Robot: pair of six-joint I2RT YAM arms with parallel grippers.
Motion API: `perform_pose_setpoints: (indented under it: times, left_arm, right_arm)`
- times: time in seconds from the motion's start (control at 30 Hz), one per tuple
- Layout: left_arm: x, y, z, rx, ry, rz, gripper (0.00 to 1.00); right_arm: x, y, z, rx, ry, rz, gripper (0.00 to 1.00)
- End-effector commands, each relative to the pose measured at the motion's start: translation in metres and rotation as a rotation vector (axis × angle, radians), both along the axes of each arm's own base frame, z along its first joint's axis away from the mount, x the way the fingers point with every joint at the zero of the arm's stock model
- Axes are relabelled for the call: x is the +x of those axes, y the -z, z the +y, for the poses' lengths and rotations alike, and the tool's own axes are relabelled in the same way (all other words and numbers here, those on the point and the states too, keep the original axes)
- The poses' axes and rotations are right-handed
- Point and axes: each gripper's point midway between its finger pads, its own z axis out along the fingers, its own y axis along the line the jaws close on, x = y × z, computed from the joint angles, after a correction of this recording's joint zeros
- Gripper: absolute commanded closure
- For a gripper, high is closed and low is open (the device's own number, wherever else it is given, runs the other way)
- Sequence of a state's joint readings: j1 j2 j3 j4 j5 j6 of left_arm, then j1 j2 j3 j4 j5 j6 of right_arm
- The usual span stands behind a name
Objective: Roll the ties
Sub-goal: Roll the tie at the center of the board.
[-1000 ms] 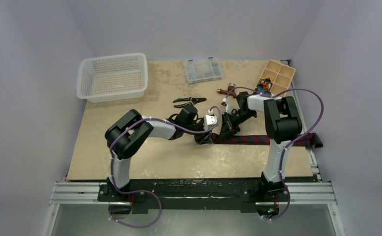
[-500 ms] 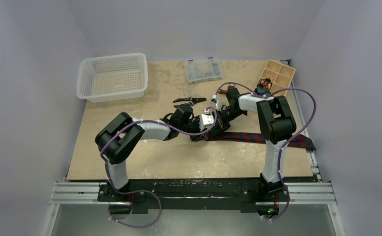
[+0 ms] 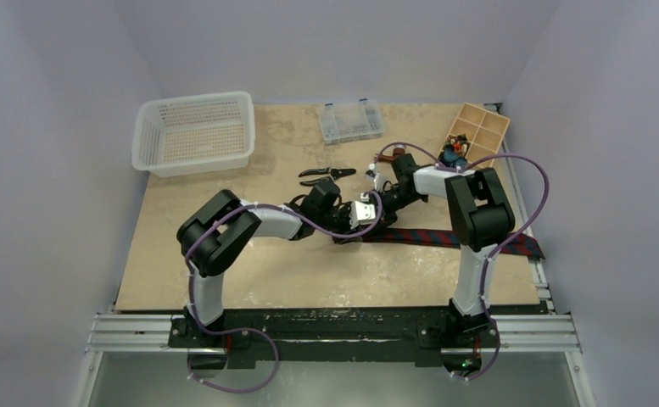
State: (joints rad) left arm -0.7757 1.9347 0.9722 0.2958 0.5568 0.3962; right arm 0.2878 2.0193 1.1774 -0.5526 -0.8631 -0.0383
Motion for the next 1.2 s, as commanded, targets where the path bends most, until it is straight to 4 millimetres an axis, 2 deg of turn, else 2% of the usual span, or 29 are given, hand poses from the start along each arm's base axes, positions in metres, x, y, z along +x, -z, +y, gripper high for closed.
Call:
perform_pose_setpoints:
  times: [0.0,0.23,0.33,0.4,0.67,0.83,1.03,1.17]
  left_arm:
    - [-0.012,0.036,0.015,0.153,0.018,-0.001,0.75]
    - [-0.022,0.049,0.04,0.269,-0.016,0.014,0.79]
    - [-0.025,0.049,0.039,0.285,-0.014,0.017,0.79]
    - [-0.025,0.049,0.038,0.29,-0.014,0.017,0.79]
    - [-0.025,0.05,0.037,0.308,-0.005,0.016,0.79]
    - [-0.027,0.05,0.04,0.311,0.003,0.009,0.79]
    - [-0.029,0.052,0.039,0.312,0.013,0.019,0.79]
    - [-0.029,0.052,0.038,0.319,0.022,0.016,0.79]
  right_arm:
    - [0.006,0.008,0.001,-0.045,-0.058,-0.121,0.88]
    - [-0.004,-0.03,-0.014,-0.006,-0.007,-0.027,0.69]
    - [-0.007,-0.051,-0.007,0.058,0.018,-0.019,0.59]
    - [-0.008,-0.058,-0.003,0.089,0.03,-0.014,0.55]
    - [-0.017,-0.064,-0.008,0.101,0.001,0.004,0.57]
    - [-0.018,-0.071,-0.014,0.098,0.02,0.006,0.52]
    - [-0.006,-0.06,0.001,0.104,0.038,0.014,0.5]
    - [-0.006,-0.045,0.0,0.085,0.041,0.048,0.53]
